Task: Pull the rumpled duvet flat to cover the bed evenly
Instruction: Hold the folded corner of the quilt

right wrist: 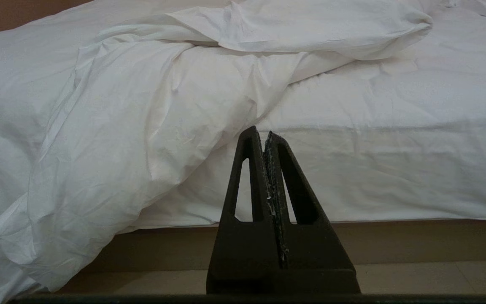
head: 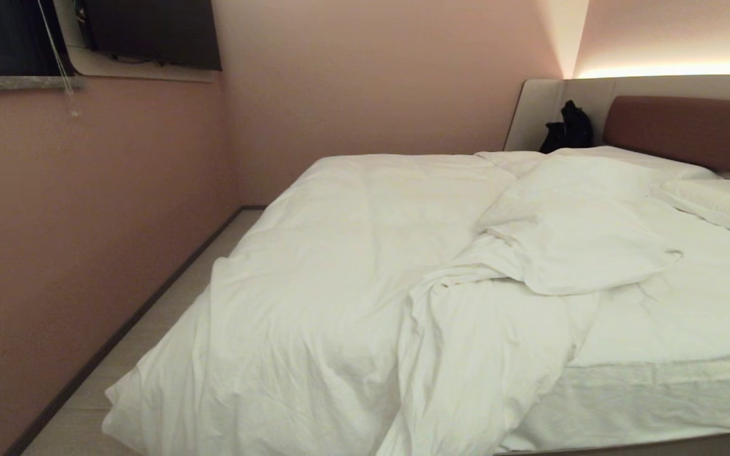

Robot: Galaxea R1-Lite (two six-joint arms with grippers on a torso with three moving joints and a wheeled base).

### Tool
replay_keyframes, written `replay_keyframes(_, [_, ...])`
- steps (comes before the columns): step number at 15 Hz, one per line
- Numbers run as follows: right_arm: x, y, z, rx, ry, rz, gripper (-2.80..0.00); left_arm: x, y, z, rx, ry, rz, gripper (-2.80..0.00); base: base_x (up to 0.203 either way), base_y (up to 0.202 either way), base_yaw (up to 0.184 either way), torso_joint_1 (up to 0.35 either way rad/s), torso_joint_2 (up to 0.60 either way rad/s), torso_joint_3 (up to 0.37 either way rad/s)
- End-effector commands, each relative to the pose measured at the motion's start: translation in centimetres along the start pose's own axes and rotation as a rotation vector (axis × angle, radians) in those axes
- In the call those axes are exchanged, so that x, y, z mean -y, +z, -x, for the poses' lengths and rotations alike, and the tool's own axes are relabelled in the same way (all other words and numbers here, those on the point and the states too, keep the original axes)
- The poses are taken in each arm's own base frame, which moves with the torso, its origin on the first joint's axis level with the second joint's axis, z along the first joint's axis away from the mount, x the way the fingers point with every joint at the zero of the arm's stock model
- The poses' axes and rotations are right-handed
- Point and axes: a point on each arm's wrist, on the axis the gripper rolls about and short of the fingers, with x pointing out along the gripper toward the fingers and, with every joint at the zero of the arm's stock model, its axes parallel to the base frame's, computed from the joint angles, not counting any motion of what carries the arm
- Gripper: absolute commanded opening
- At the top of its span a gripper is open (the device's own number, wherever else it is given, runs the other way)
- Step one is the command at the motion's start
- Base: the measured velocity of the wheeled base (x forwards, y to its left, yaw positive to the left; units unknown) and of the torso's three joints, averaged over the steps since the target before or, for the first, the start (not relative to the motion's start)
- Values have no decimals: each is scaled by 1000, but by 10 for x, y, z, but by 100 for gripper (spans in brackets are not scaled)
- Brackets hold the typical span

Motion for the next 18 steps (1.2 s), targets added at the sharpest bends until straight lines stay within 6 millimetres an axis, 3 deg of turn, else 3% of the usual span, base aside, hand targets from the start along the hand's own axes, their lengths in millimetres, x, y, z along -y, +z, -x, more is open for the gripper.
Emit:
replay_keyframes(1, [0, 0, 0, -1, 0, 0, -280, 1, -5, 10, 23, 26, 7, 0, 0, 0, 0, 0, 0, 0])
replay_keyframes(8, [0, 0, 0, -1, 0, 0, -280, -2, -51, 33, -32, 202, -112, 0, 0, 0, 0, 0, 0, 0])
replay_keyframes(13, [0, 0, 0, -1, 0, 0, -280, -2, -74, 50, -18, 159, -106, 0, 0, 0, 0, 0, 0, 0])
replay_keyframes(18, [0, 0, 0, -1, -1, 0, -280, -1, -88, 49, -27, 129, -92, 0, 0, 0, 0, 0, 0, 0])
